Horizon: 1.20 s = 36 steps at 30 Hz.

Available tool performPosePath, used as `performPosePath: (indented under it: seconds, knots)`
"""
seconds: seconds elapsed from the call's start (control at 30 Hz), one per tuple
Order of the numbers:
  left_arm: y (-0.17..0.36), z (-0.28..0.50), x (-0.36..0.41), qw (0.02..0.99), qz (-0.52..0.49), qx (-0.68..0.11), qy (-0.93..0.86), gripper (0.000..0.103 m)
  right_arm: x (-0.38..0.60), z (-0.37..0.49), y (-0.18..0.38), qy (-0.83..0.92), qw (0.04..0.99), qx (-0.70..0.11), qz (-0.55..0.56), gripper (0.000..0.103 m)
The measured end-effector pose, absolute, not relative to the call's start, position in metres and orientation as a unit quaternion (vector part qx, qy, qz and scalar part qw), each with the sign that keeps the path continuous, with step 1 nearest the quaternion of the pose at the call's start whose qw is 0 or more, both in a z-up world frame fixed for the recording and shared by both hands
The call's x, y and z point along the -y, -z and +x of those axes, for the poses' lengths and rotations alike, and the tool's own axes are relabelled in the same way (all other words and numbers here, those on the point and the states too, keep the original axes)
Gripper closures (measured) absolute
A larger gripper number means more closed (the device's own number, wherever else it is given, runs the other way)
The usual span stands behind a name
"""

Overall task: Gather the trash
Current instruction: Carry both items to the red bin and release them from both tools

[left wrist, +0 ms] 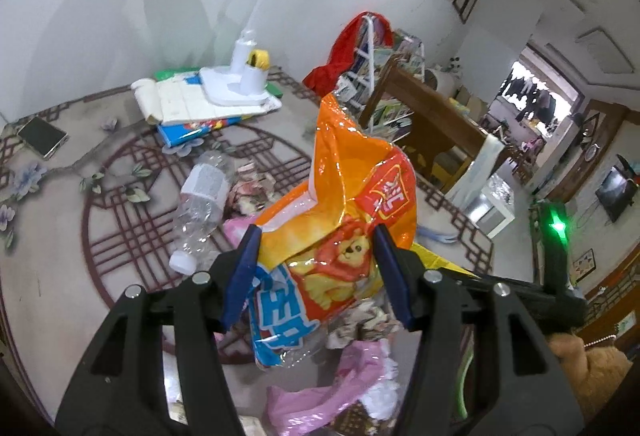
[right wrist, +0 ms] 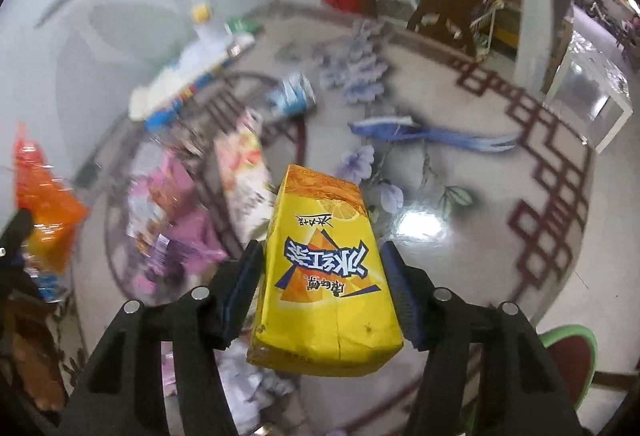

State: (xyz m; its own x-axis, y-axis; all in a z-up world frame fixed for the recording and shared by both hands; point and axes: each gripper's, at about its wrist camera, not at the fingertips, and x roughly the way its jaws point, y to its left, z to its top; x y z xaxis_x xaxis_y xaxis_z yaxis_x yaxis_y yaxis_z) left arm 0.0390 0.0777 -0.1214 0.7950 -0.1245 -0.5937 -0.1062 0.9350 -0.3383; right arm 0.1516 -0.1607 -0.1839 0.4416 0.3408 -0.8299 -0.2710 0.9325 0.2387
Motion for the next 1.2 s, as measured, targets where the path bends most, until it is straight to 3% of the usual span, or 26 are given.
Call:
performPosePath:
  seconds: [0.5,1.2]
  knots:
    - [0.07,0.019,-0.01,0.95,-0.119,-0.282,0.06,0.048,0.209,0.087,0.106,-0.174,0.896,-0.402,0.073,0.044]
    - [0.045,0.009,0.048,0.954,-0.075,-0.265,0.12,0.048,0.295,0.04,0.078,-0.104,0.919,-0.358,0.126,0.044]
